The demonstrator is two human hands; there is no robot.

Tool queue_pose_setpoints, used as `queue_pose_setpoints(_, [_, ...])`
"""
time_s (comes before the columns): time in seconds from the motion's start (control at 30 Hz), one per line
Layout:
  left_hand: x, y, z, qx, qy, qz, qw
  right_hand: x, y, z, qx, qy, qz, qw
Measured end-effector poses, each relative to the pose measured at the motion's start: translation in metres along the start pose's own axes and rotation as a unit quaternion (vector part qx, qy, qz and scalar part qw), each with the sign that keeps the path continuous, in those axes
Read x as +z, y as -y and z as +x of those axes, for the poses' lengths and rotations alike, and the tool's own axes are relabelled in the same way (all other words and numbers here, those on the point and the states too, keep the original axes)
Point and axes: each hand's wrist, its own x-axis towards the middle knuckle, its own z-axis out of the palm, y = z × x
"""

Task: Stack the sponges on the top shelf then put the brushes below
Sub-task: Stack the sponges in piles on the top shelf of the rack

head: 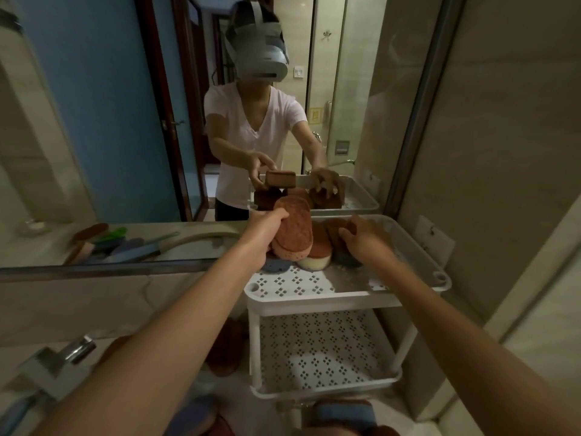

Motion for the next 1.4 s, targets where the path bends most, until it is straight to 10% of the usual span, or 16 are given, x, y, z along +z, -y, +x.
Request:
queue_pose_setpoints(0.3, [0.045, -0.019, -0.005, -0.001, 0.053, -0.064, 0.997, -0.034, 0.008, -0.036, -0.08, -0.026, 0.325, 0.942])
queue_pose_setpoints(0.57, [0.086, -0.016, -0.022, 0.085, 0.165, 0.066, 0.98, -0.039, -0.024, -0.036, -0.041, -0.082, 0.312, 0.946])
queue_pose_setpoints(0.7, [0.081, -0.003, -0.018, 0.295, 0.147, 0.444, 0.833, -0.034, -0.04, -0.027, 0.004, -0.072, 0.228, 0.971])
queue_pose_setpoints(0.8, [0.073, 0.014, -0.015, 0.292, 0.202, 0.641, 0.681, -0.03, -0.042, -0.021, 0.017, -0.029, 0.129, 0.991])
queue_pose_setpoints(0.87, [0.067, 0.023, -0.013, 0.275, 0.198, 0.688, 0.641, -0.027, -0.041, -0.02, 0.0, -0.005, 0.093, 0.996])
queue_pose_setpoints(1.4, [0.059, 0.035, -0.012, 0.293, 0.162, 0.694, 0.637, -0.025, -0.029, -0.018, 0.046, 0.109, -0.167, 0.979])
